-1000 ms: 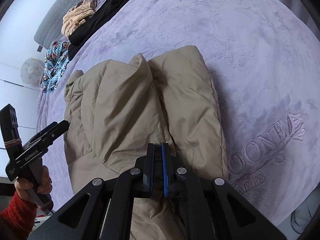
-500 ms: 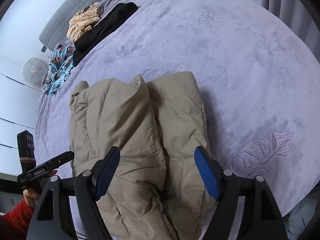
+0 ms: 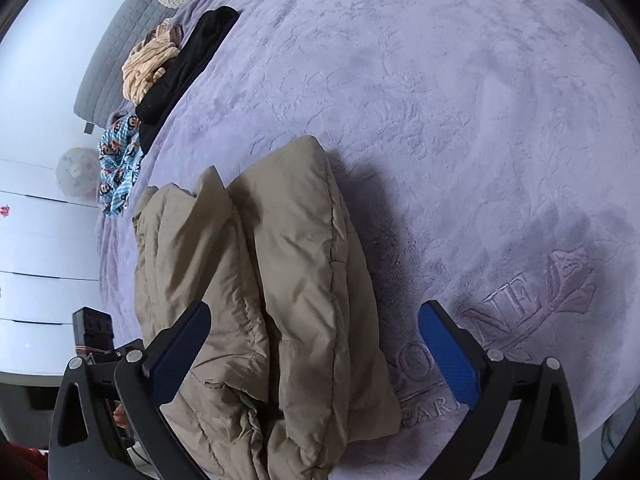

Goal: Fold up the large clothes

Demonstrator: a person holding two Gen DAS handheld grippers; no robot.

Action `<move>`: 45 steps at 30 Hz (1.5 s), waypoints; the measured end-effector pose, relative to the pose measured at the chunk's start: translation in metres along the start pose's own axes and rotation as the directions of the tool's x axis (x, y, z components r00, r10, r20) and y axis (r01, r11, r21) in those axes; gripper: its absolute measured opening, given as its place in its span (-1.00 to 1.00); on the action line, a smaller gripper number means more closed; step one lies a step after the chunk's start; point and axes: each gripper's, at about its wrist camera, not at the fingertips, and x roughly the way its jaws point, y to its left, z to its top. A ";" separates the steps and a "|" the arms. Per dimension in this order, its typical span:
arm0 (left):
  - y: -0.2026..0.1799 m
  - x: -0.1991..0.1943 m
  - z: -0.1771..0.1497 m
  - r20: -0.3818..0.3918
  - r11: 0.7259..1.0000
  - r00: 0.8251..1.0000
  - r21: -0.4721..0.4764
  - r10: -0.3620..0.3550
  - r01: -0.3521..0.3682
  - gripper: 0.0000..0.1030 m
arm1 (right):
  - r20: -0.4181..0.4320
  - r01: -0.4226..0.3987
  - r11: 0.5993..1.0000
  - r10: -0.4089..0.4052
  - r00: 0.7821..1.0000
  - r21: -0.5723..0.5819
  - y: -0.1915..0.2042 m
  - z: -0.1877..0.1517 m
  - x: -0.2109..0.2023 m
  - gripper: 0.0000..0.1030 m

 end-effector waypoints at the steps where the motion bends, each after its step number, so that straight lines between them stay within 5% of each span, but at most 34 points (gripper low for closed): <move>1: 0.002 0.003 0.000 -0.007 1.000 1.000 -0.012 -0.029 0.029 1.00 | -0.012 -0.023 1.000 0.023 1.000 0.009 -0.004 0.002 0.003 1.00; 7: 0.013 0.018 0.004 -0.043 0.991 0.990 -0.018 -0.132 0.131 1.00 | -0.090 -0.141 0.989 0.144 0.985 0.036 -0.016 0.012 0.027 1.00; 13: 0.027 0.032 0.008 -0.067 0.972 0.970 -0.049 -0.233 0.230 1.00 | -0.186 -0.134 0.991 0.134 0.973 0.016 -0.022 0.022 0.059 1.00; 18: 0.018 0.042 0.007 -0.060 0.966 0.964 -0.008 -0.260 0.260 1.00 | -0.185 -0.423 0.903 0.430 0.884 0.077 -0.013 0.028 0.060 1.00; 22: 0.010 0.044 0.006 -0.055 0.976 0.978 0.069 -0.201 0.205 1.00 | -0.282 -0.348 0.937 0.325 0.903 -0.035 0.006 0.033 0.075 1.00; 31: 0.017 0.042 0.000 -0.075 0.992 0.991 0.057 -0.112 0.116 1.00 | -0.420 -0.299 0.948 0.228 0.879 -0.111 0.042 0.037 0.125 1.00; 35: 0.009 0.042 -0.001 -0.064 0.996 0.995 0.041 -0.079 0.082 1.00 | -0.411 -0.253 0.964 0.202 0.889 -0.074 0.040 0.038 0.129 1.00; 39: -0.020 0.038 -0.005 -0.005 0.994 0.999 0.102 0.033 -0.032 1.00 | -0.408 -0.212 0.976 0.178 0.895 -0.040 0.041 0.034 0.129 0.99; 41: -0.031 0.034 -0.008 0.031 0.986 0.996 0.144 0.081 -0.085 0.84 | -0.405 -0.207 0.978 0.174 0.898 -0.039 0.042 0.033 0.127 0.91; 45: -0.048 0.025 -0.009 0.078 0.974 0.991 0.188 0.111 -0.124 0.56 | -0.369 -0.225 0.973 0.193 0.909 -0.047 0.044 0.028 0.114 0.34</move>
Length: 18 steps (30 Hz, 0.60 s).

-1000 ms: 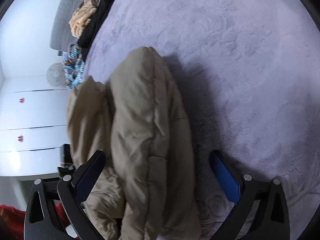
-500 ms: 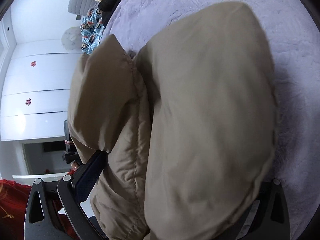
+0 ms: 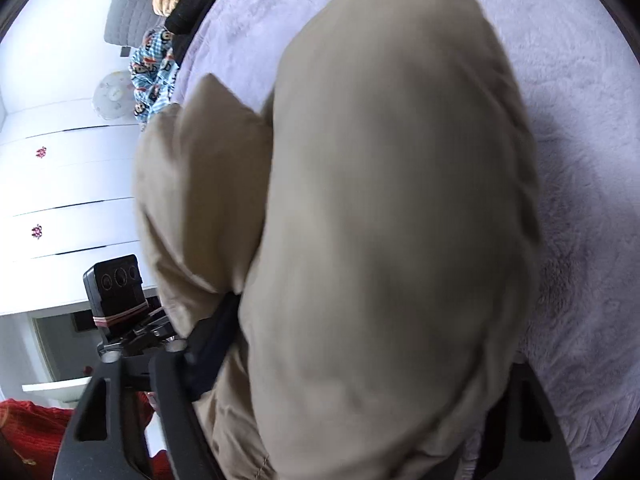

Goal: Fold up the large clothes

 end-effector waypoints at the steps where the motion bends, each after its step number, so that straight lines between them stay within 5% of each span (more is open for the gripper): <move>1: -0.003 -0.002 0.000 0.008 1.000 1.000 0.009 0.005 -0.005 0.50 | 0.012 0.003 1.000 -0.003 1.000 -0.006 0.003 -0.002 -0.002 0.19; 4: -0.011 -0.013 -0.002 0.034 0.999 0.999 0.038 0.014 -0.015 0.43 | 0.043 0.001 1.000 0.000 0.999 -0.014 0.014 -0.009 -0.007 0.04; 18: 0.030 -0.113 0.002 0.208 0.996 0.976 0.038 0.067 -0.077 0.42 | 0.072 -0.073 0.993 0.080 0.994 -0.090 0.092 -0.014 0.026 0.01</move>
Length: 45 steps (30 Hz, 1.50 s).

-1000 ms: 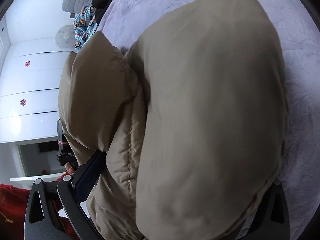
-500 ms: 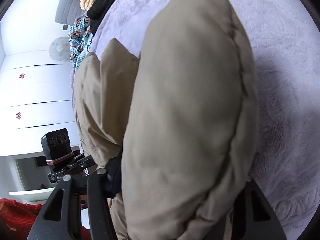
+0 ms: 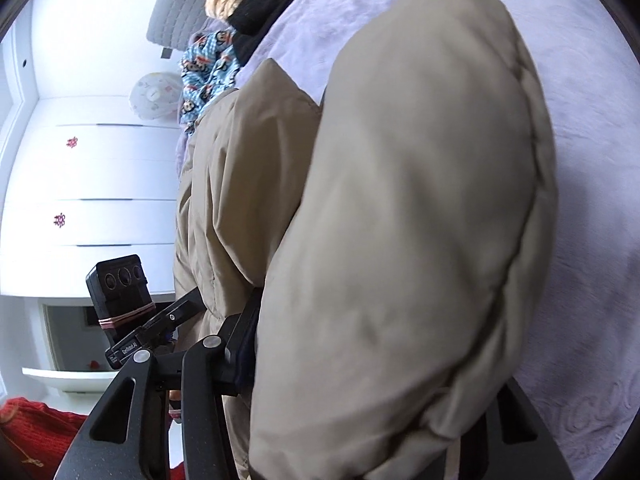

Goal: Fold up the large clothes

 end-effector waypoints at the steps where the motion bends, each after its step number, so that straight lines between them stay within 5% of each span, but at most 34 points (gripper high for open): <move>1: 0.009 -0.007 0.001 0.010 1.000 1.000 -0.007 0.009 -0.009 0.42 | -0.005 -0.003 1.000 0.003 1.000 -0.013 0.007 0.002 0.008 0.01; 14: 0.143 -0.096 0.004 0.101 0.975 0.978 -0.146 0.182 -0.166 0.42 | -0.099 -0.067 0.993 0.057 0.993 -0.094 0.098 0.032 0.157 0.01; 23: 0.196 -0.077 -0.023 0.073 0.953 0.968 -0.207 0.240 -0.221 0.45 | -0.126 0.032 0.990 -0.050 0.991 -0.137 0.131 0.048 0.215 0.02; 24: 0.198 -0.075 -0.027 0.076 0.952 0.967 -0.209 0.244 -0.224 0.48 | -0.128 0.035 0.978 -0.063 0.990 -0.207 0.131 0.048 0.218 0.03; 30: 0.199 -0.072 -0.032 0.072 0.940 0.955 -0.212 0.287 -0.266 0.53 | -0.117 0.104 0.981 -0.124 0.985 -0.161 0.131 0.057 0.223 0.16; 33: 0.189 -0.080 -0.031 0.088 0.921 0.930 -0.198 0.357 -0.335 0.53 | -0.101 0.162 0.971 -0.182 0.978 -0.178 0.136 0.059 0.215 0.18; 36: 0.179 -0.104 -0.032 0.170 0.890 0.880 -0.196 0.444 -0.411 0.53 | -0.065 0.236 0.946 -0.256 0.965 -0.221 0.148 0.057 0.201 0.18; 39: 0.178 -0.127 -0.025 0.238 0.881 0.852 -0.215 0.467 -0.423 0.53 | 0.002 0.316 0.909 -0.328 0.945 -0.271 0.176 0.047 0.188 0.18; 43: 0.180 -0.130 -0.002 0.259 0.868 0.830 -0.205 0.494 -0.452 0.53 | 0.147 0.415 0.855 -0.388 0.910 -0.311 0.192 0.046 0.159 -0.08; 45: 0.182 -0.119 0.009 0.246 0.875 0.841 -0.191 0.482 -0.445 0.53 | 0.225 0.449 0.829 -0.393 0.892 -0.333 0.208 0.041 0.145 -0.17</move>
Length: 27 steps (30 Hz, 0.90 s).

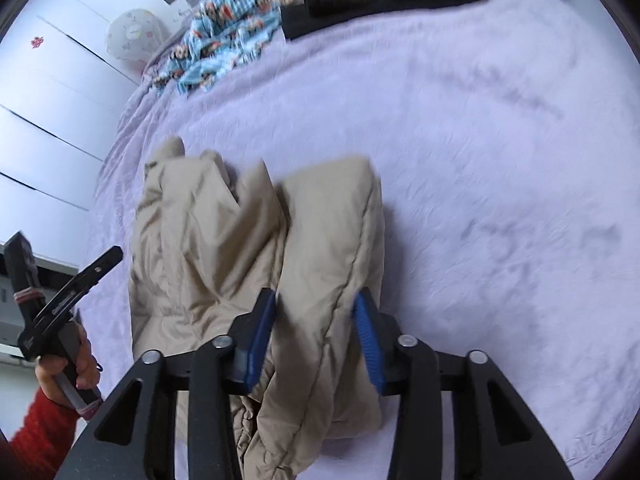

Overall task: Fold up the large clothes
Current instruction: 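Lower the folded jacket onto the bed and open both tools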

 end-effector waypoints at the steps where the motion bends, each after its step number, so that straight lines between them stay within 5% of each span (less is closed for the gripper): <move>1: -0.005 0.007 0.002 -0.014 1.000 1.000 0.004 -0.005 0.005 0.53 | 0.032 -0.006 1.000 0.006 0.999 -0.012 0.008 0.004 -0.008 -0.21; 6: -0.050 0.032 -0.008 -0.051 0.992 0.998 0.125 0.022 -0.016 0.53 | -0.014 -0.074 0.991 0.072 0.997 -0.113 0.041 -0.014 -0.014 -0.23; 11: -0.073 0.039 -0.015 -0.054 0.980 0.997 0.197 0.047 -0.036 0.54 | -0.103 0.074 0.965 -0.103 0.989 -0.253 0.044 -0.069 0.029 -0.24; 27: -0.065 -0.007 -0.042 -0.144 0.983 0.986 0.175 0.088 -0.063 0.61 | -0.157 0.102 0.983 -0.126 0.980 -0.151 0.022 -0.092 0.031 -0.24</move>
